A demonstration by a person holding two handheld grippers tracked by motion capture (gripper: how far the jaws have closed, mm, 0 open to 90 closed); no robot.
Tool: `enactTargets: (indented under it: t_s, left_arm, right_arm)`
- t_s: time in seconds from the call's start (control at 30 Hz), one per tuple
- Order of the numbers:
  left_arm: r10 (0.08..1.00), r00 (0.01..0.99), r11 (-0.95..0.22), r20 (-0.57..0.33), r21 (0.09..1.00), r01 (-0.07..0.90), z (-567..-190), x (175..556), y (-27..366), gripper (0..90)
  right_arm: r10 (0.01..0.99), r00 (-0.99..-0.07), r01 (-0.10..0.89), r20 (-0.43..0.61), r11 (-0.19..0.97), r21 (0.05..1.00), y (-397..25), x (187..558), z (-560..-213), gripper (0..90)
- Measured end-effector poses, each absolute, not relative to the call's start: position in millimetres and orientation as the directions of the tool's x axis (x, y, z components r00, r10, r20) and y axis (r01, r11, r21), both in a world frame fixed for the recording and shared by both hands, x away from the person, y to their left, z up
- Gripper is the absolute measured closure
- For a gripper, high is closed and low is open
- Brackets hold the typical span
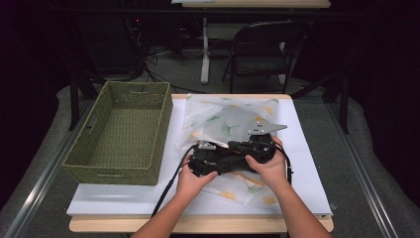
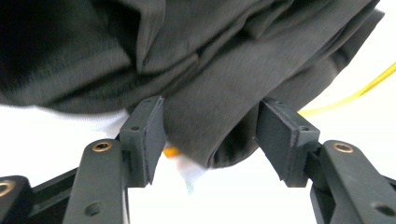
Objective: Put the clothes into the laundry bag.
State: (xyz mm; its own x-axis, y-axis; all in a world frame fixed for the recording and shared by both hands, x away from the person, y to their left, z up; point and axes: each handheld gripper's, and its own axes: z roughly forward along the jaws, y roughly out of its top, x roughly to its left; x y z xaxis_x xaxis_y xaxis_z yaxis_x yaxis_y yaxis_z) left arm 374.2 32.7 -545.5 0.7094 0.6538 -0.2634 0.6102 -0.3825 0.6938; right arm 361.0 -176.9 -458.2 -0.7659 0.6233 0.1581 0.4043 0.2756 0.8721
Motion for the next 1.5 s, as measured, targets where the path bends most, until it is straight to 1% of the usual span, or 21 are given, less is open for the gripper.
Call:
enactTargets:
  t_s: [0.03,0.07,0.17,0.4,0.5,0.77,1.1,1.5]
  left_arm:
    - [0.658,0.705,-0.382,-0.266,0.689,0.616,-549,374,33,43.9]
    - [0.657,0.707,-0.393,-0.26,0.682,0.616,-552,374,33,48.2]
    - [0.662,0.707,-0.406,-0.249,0.674,0.617,-556,372,32,53.6]
    - [0.66,0.718,-0.413,-0.221,0.691,0.592,-558,369,31,76.9]
    - [0.663,0.717,-0.412,-0.213,0.696,0.588,-555,370,28,81.8]
    - [0.667,0.705,-0.377,-0.239,0.708,0.597,-548,383,18,84.8]
    - [0.686,0.697,-0.382,-0.208,0.712,0.588,-544,401,4,85.0]
    - [0.713,0.656,-0.322,-0.246,0.716,0.619,-541,418,5,85.0]
  right_arm:
    - [0.623,-0.766,0.404,0.158,0.276,0.872,-177,361,-458,90.0]
    - [0.623,-0.767,0.404,0.156,0.279,0.871,-176,361,-459,90.0]
    - [0.622,-0.767,0.404,0.155,0.281,0.871,-176,361,-459,90.0]
    - [0.62,-0.769,0.403,0.155,0.283,0.871,-175,360,-459,90.0]
    - [0.617,-0.772,0.401,0.154,0.284,0.871,-175,360,-458,90.0]
    - [0.617,-0.771,0.402,0.156,0.281,0.872,-175,359,-458,90.0]
    - [0.621,-0.768,0.402,0.157,0.276,0.873,-177,360,-457,90.0]
    - [0.627,-0.762,0.412,0.164,0.273,0.87,-180,361,-458,90.0]
